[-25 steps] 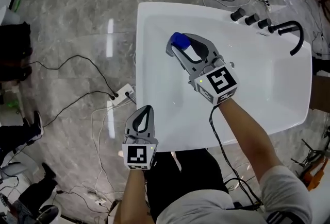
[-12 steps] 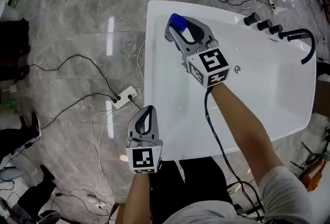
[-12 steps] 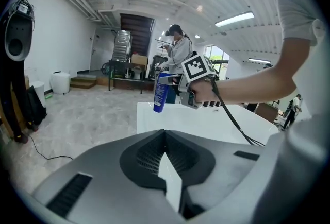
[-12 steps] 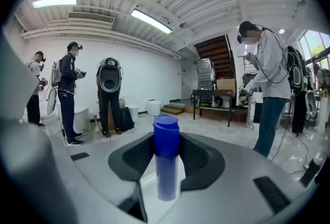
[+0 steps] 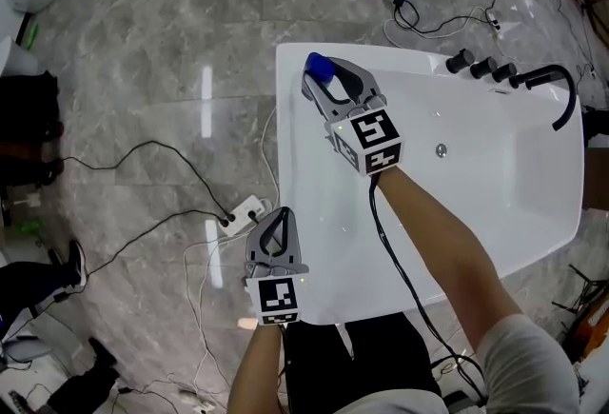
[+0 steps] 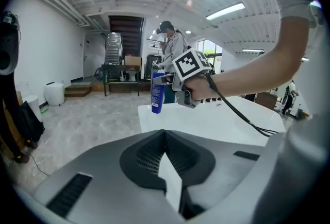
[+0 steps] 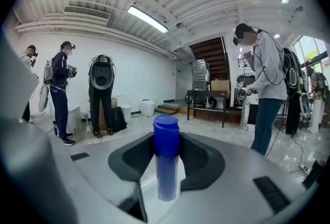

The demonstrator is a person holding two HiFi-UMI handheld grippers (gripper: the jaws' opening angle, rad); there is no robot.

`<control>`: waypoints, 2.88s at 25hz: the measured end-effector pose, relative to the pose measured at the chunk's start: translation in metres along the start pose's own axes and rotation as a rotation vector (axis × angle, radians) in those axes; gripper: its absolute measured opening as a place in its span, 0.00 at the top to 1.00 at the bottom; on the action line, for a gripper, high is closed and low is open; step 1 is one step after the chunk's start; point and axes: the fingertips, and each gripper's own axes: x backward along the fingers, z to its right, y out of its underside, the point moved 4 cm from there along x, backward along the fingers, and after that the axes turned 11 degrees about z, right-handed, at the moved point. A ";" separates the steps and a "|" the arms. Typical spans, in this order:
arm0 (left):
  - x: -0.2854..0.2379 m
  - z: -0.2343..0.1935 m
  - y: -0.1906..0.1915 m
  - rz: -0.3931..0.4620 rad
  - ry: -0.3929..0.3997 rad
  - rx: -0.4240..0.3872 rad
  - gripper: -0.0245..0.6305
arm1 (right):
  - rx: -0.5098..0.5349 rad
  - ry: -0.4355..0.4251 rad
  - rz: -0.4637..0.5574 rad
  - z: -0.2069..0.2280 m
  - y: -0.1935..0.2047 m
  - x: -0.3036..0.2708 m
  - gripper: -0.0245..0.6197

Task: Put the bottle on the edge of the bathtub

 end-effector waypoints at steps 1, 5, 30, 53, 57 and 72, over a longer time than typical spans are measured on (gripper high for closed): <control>-0.009 -0.006 -0.005 0.011 0.002 -0.001 0.95 | 0.004 0.002 0.004 0.000 -0.002 -0.001 0.72; -0.047 -0.024 -0.029 0.069 0.011 -0.031 0.95 | 0.017 0.017 0.002 0.003 -0.006 -0.003 0.72; -0.072 -0.026 -0.018 0.064 -0.005 0.045 0.95 | 0.012 0.073 0.028 0.036 0.009 -0.063 0.72; -0.066 -0.034 -0.006 0.034 -0.019 0.059 0.95 | 0.012 0.088 0.065 0.037 0.020 -0.090 0.72; -0.064 -0.036 -0.002 0.026 -0.034 0.081 0.95 | 0.020 0.095 0.029 0.038 0.020 -0.090 0.72; -0.062 -0.036 -0.002 0.027 -0.035 0.086 0.95 | 0.012 0.100 -0.007 0.038 0.024 -0.089 0.72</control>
